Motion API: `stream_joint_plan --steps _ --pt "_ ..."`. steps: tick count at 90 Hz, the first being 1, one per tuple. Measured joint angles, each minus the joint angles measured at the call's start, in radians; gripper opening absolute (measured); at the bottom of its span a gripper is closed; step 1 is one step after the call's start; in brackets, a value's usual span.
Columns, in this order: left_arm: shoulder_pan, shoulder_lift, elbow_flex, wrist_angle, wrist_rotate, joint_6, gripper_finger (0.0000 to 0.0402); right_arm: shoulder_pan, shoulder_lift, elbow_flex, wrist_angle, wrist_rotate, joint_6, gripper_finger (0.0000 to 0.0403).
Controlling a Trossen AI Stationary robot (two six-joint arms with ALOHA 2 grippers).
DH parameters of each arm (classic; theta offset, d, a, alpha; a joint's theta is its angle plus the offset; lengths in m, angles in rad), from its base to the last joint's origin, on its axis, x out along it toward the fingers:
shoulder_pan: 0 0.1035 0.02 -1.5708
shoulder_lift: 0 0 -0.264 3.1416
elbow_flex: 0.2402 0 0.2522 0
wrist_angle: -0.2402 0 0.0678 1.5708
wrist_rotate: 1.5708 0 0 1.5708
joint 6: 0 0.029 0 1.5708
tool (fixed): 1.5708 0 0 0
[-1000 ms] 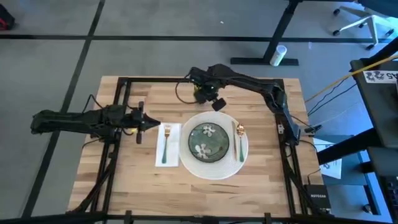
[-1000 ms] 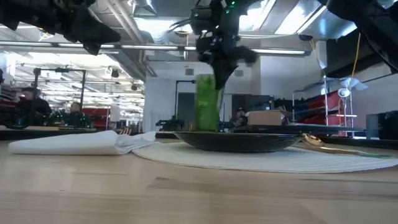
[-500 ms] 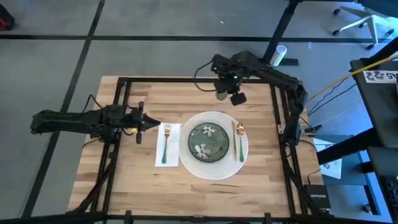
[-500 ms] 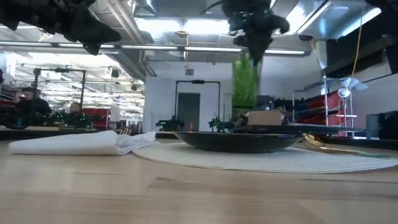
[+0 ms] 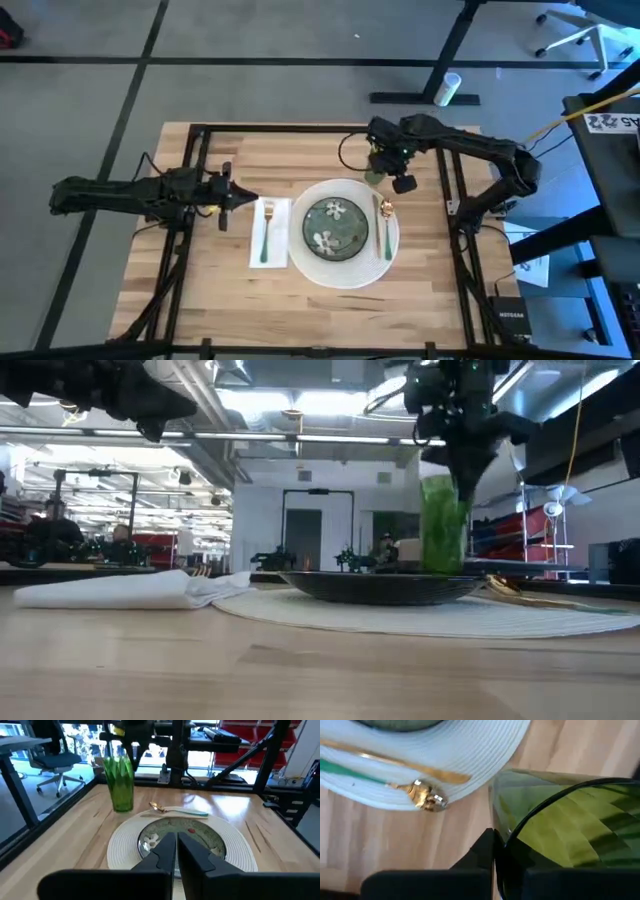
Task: Set table place
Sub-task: Put the green cup to the top right of the white table mat
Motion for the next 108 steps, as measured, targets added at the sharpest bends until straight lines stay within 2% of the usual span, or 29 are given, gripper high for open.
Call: stream_joint_plan --steps 74,108 --pt "0.000 0.001 0.000 -0.002 0.000 -0.032 0.0000 -0.008 0.000 -0.075 0.029 0.026 0.001 0.0001" --pt "0.000 0.001 0.000 -0.012 0.000 -0.032 0.0000 -0.008 0.000 -0.076 0.028 0.036 0.010 0.0038"
